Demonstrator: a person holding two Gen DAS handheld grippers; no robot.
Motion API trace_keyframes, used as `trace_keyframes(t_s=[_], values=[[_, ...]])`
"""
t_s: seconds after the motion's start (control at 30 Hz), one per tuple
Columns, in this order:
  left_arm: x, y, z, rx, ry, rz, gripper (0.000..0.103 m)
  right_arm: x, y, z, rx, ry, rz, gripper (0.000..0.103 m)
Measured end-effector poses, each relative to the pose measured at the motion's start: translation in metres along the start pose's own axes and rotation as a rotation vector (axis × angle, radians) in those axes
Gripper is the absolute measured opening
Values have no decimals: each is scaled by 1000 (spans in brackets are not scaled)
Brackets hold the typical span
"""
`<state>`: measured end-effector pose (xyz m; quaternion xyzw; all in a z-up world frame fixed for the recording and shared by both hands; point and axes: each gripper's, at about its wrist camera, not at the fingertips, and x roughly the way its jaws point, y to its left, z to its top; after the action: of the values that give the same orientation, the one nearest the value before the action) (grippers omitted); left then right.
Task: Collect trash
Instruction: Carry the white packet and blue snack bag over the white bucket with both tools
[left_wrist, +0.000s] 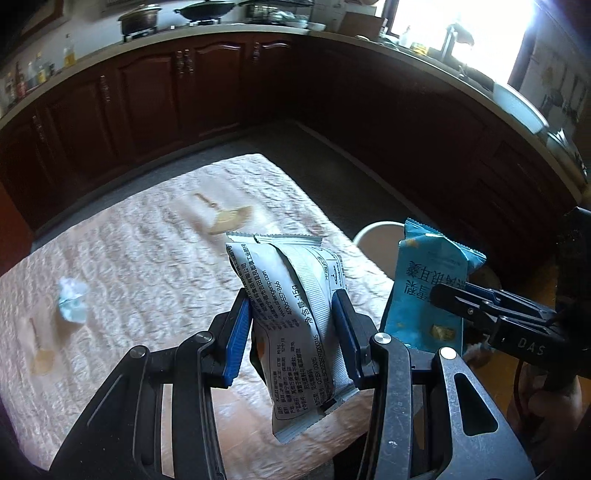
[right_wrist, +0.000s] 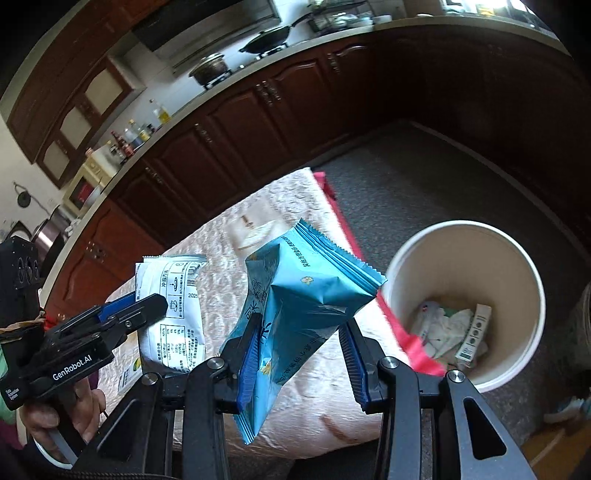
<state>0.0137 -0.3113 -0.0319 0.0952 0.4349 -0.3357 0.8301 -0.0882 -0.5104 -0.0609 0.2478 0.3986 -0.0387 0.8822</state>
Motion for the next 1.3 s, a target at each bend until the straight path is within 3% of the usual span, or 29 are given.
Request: trace_keyframes(t_s=[0.3, 0.83, 1.3], values=[[24, -40, 14, 55, 27, -55, 42, -13, -36, -2, 70, -16, -59, 40], [61, -80, 43, 43, 55, -127, 42, -23, -93, -1, 170, -33, -170, 40], [96, -112, 54, 60, 85, -131, 42, -16, -132, -6, 221, -7, -253, 40]])
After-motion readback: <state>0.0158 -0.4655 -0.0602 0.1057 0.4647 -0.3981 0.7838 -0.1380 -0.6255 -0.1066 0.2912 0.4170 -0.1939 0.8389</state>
